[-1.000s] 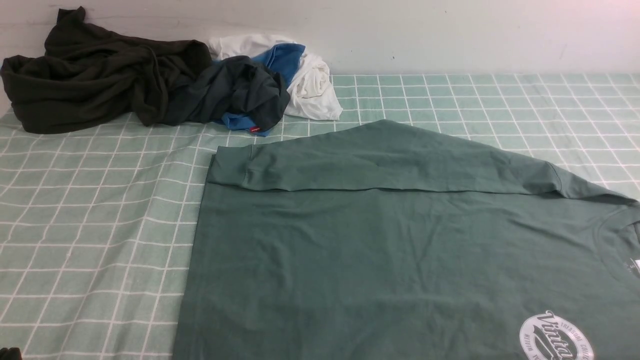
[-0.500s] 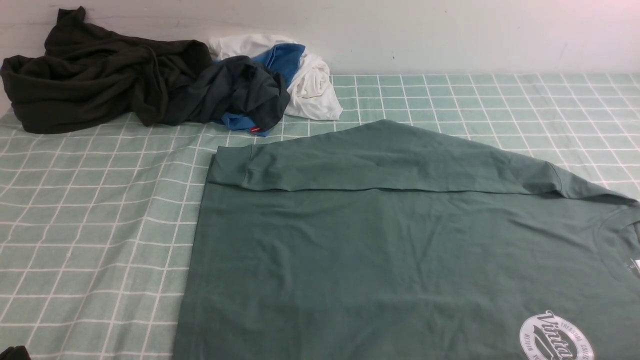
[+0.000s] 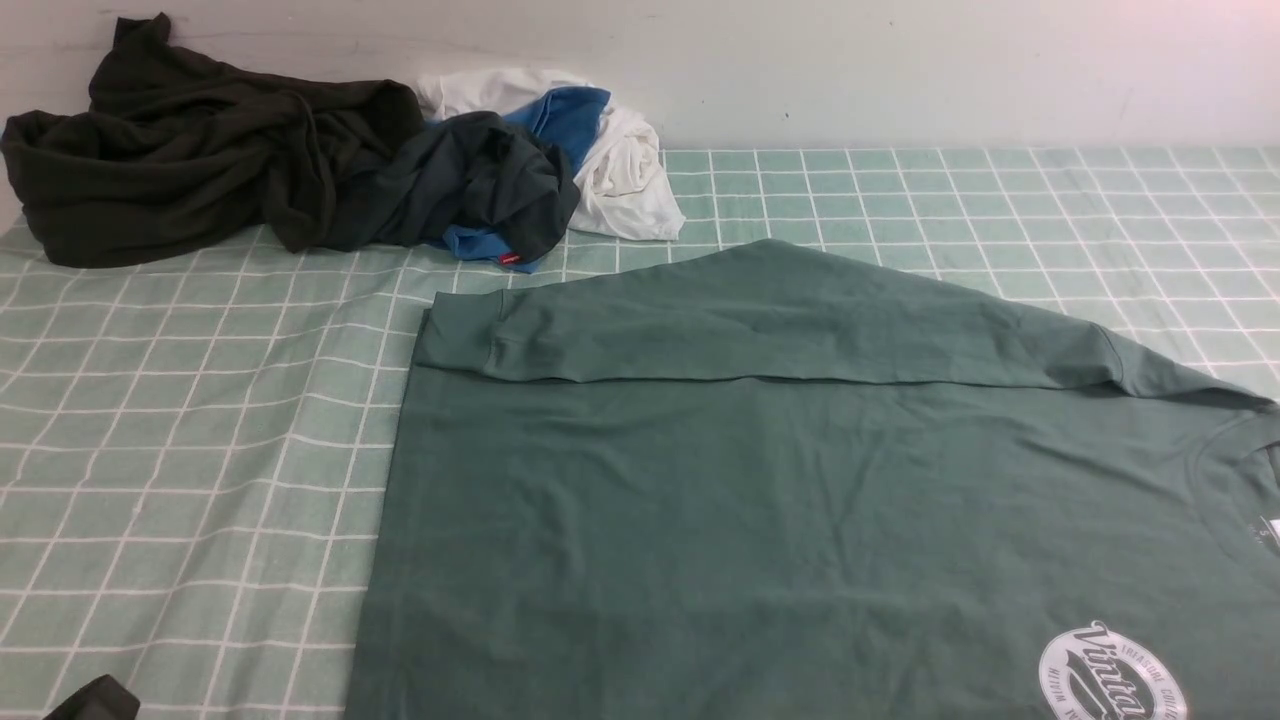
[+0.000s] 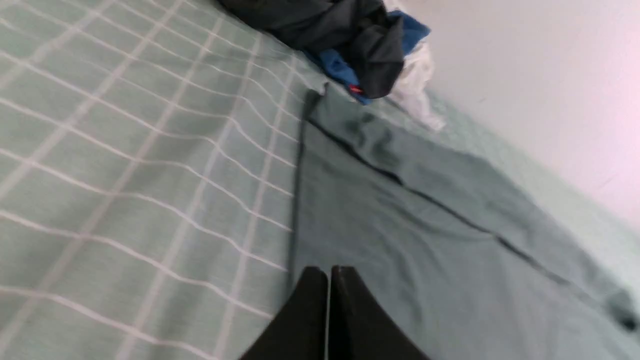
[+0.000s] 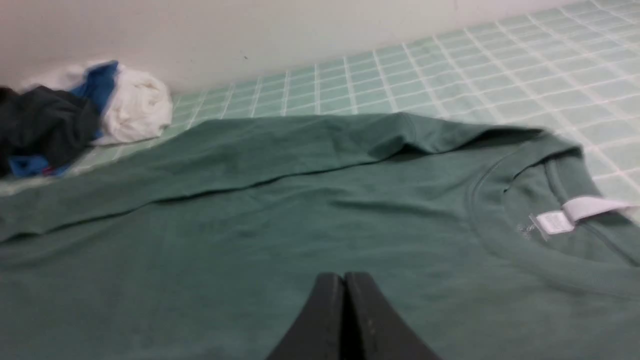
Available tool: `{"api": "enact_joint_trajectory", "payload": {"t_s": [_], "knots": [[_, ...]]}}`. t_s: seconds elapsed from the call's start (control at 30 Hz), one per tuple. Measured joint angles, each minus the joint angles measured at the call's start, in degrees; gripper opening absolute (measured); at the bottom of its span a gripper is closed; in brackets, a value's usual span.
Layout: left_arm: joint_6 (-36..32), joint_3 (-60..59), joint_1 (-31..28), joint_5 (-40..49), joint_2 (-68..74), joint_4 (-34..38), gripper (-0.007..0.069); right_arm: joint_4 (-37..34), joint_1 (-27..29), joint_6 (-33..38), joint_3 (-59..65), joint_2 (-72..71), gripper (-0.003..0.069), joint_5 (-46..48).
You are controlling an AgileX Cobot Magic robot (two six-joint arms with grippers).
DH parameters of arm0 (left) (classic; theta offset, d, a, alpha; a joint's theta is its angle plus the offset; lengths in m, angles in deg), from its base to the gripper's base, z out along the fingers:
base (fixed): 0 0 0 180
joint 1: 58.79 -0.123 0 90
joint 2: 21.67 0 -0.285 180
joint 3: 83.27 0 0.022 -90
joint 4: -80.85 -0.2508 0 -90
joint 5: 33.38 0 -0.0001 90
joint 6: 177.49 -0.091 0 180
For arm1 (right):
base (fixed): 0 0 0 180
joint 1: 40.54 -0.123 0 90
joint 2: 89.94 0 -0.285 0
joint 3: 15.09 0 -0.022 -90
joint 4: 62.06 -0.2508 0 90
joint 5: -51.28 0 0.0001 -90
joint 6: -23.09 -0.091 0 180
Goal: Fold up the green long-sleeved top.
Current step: Use the left arm to clamp the cuff closest to it
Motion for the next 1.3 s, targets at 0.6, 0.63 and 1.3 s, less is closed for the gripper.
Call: {"api": "enact_joint_trajectory", "payload": {"t_s": [0.6, 0.63, 1.3], "knots": [[-19.8, 6.5, 0.0, 2.3, 0.3, 19.4, -0.0003, -33.4, 0.0, 6.9, -0.4, 0.0, -0.0014, -3.2], [-20.6, 6.9, 0.0, 2.6, 0.4, 19.3, -0.0003, -33.3, 0.0, 8.0, -0.6, 0.0, -0.0014, -2.9], [-28.2, 48.1, 21.4, 43.7, 61.3, -29.2, 0.002, -11.0, -11.1, 31.2, -45.4, 53.4, -0.0014, 45.9]]}}
